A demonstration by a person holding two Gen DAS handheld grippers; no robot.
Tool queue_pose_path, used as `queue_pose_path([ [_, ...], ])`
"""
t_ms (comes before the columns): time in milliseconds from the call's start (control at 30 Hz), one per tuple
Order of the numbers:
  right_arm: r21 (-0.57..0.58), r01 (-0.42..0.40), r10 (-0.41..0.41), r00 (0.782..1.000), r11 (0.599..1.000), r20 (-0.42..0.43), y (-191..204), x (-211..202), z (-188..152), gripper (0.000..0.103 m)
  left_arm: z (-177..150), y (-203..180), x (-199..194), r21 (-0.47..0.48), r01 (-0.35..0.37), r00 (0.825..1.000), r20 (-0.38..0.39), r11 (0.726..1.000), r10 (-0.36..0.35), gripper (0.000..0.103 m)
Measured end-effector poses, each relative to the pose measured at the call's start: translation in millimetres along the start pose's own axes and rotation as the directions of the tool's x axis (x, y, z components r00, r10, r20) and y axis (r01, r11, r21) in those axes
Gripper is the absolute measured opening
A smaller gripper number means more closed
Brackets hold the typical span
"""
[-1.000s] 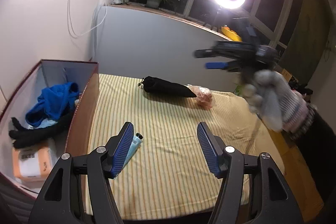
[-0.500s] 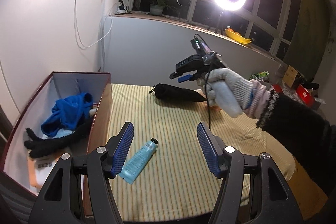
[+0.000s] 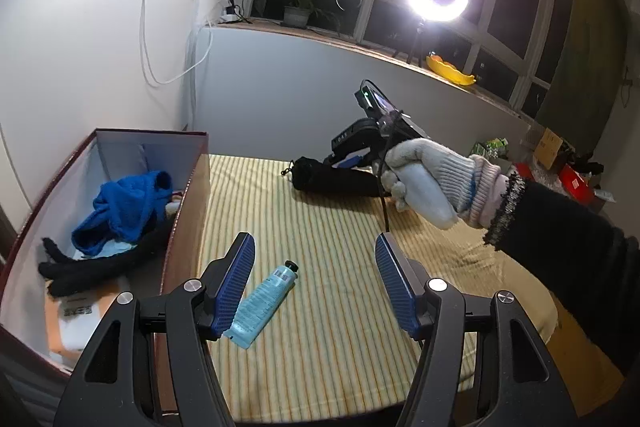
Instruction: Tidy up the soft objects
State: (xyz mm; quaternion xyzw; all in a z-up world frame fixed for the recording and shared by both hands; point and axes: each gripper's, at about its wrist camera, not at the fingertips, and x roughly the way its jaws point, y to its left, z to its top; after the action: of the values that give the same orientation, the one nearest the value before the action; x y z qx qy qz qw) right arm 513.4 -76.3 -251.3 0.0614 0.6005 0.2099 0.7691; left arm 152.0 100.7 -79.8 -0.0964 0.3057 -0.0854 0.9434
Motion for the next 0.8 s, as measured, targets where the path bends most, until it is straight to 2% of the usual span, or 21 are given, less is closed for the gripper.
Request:
queue_pose_path([
  [300,-0.091,-0.006,0.0,0.998,0.996,-0.066,15.1,-13.1,-31.1,0.025,-2.5,0.8,-2.6,-0.005,0.009,1.0,0.001,1.0,-0.009,0.062],
  [600,-0.208,0.016,-0.032,0.997,0.978,-0.074,28.4,-39.8,-64.2,0.025,-4.6,-1.2,-7.6,-0.004,0.012,1.0,0.001,1.0,-0.012,0.062],
  [733,-0.258,-0.092,0.057,0.989,0.962,-0.138,33.5,-56.7,-87.3,0.025,-4.8,-2.4,-6.2,0.0,0.017,1.0,-0.001,1.0,-0.017,0.062],
  [767,-0.273,-0.102,0.061,0.986,0.957,-0.155,34.5,-58.0,-93.5,0.025,-5.1,-3.0,-4.9,0.001,0.02,1.0,-0.003,1.0,-0.02,0.062],
  [800,-0.299,-0.077,0.032,0.988,0.951,-0.152,36.6,-59.6,-100.7,0.025,-5.2,-4.0,-3.4,0.0,0.023,1.0,-0.005,1.0,-0.023,0.062],
])
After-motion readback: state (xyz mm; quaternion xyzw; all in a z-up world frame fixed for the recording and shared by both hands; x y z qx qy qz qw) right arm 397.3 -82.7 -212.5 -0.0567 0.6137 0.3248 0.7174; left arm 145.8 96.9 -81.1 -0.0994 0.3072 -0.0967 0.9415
